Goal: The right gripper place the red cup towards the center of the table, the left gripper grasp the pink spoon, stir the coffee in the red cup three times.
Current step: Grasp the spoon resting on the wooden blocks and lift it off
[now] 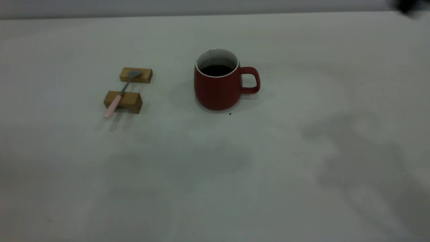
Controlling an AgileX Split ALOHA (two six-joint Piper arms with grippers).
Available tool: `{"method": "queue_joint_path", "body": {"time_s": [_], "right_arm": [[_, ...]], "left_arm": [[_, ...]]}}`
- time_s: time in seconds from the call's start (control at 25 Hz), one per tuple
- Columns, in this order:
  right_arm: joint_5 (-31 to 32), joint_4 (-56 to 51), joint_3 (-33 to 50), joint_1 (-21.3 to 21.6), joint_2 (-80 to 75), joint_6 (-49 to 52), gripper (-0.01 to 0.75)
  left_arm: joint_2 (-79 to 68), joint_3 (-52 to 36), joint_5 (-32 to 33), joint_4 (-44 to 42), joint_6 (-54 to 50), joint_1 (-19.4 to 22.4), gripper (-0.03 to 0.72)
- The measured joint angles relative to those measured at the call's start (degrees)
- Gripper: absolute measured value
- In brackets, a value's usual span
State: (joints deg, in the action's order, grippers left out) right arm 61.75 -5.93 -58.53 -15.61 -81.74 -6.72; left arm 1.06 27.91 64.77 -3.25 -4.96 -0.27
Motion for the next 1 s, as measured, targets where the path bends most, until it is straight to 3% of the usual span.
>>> {"method": "queue_joint_path", "body": {"time_s": [0.2, 0.44, 0.84, 1.0], "right_arm": [[2.78, 6.85, 16.35, 0.00, 14.30, 9.92, 0.551], [3.15, 8.57, 29.42, 0.23, 25.93, 12.09, 0.551], [0.58, 7.50, 31.63, 14.04, 44.89, 12.21, 0.551], [1.00, 7.50, 31.63, 15.64, 55.28, 12.21, 0.551]], "left_arm": [[0.00, 0.00, 0.00, 0.00, 0.00, 0.00, 0.461], [0.00, 0.00, 0.00, 0.00, 0.00, 0.00, 0.461], [0.00, 0.00, 0.00, 0.00, 0.00, 0.00, 0.461], [0.00, 0.00, 0.00, 0.00, 0.00, 0.00, 0.461]]}}
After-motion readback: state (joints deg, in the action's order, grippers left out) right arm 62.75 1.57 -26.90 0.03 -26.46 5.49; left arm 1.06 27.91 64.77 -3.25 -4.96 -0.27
